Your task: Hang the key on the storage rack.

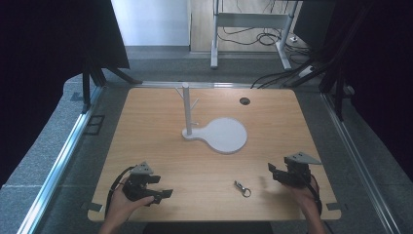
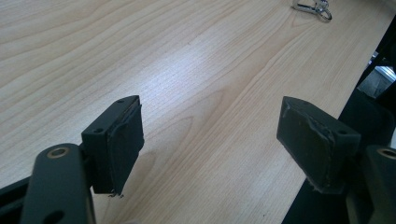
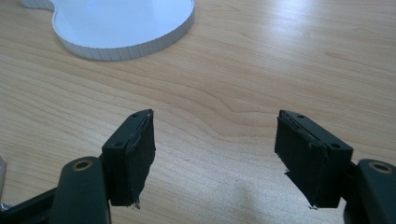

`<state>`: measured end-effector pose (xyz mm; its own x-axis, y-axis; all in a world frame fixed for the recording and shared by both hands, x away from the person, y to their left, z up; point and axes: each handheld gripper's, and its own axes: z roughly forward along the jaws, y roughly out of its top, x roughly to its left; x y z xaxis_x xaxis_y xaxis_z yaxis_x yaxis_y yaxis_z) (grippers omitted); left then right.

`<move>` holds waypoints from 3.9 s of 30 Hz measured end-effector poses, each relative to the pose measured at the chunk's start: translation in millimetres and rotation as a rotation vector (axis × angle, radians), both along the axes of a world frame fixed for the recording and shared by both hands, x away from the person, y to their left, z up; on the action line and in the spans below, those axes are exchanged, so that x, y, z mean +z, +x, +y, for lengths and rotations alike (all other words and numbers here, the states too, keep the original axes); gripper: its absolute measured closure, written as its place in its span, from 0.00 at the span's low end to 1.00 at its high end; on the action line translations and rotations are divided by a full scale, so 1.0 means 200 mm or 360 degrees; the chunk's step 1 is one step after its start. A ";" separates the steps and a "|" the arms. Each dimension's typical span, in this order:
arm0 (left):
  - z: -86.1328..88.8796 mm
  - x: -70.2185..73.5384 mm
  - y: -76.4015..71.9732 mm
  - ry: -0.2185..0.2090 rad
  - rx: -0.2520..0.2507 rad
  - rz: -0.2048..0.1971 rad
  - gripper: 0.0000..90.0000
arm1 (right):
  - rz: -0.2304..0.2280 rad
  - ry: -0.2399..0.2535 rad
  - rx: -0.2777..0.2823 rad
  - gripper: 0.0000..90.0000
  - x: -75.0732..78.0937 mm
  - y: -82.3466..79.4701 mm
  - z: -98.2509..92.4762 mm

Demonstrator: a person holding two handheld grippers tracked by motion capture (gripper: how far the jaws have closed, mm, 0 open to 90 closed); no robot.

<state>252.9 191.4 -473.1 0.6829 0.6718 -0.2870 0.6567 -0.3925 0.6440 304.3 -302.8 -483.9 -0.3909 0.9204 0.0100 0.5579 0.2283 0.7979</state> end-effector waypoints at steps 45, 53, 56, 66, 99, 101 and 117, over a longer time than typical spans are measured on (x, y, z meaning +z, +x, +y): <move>0.03 0.06 -0.03 -0.0087 0.0009 -0.0020 0.26 | 0.0248 -0.0224 0.0376 0.49 0.23 0.06 0.12; 0.02 0.04 -0.02 -0.0075 -0.0004 -0.0005 0.26 | 0.0322 -0.0267 0.0448 0.50 0.30 0.07 0.20; 0.02 0.05 -0.02 -0.0077 -0.0002 -0.0004 0.26 | 0.0359 -0.0288 0.0469 0.51 0.31 0.08 0.24; 0.02 0.05 -0.03 -0.0078 0.0002 -0.0008 0.26 | 0.0463 -0.0318 0.0622 0.57 0.31 0.08 0.35; -0.02 0.03 -0.02 -0.0051 -0.0038 0.0012 0.26 | 0.0736 -0.0477 0.0793 0.71 0.13 0.01 0.55; -0.02 0.03 -0.02 -0.0049 -0.0036 0.0014 0.26 | 0.0747 -0.0478 0.0796 0.72 0.12 0.01 0.55; -0.02 0.03 -0.02 -0.0046 -0.0037 0.0018 0.26 | 0.0795 -0.0544 0.0812 0.76 0.08 0.01 0.61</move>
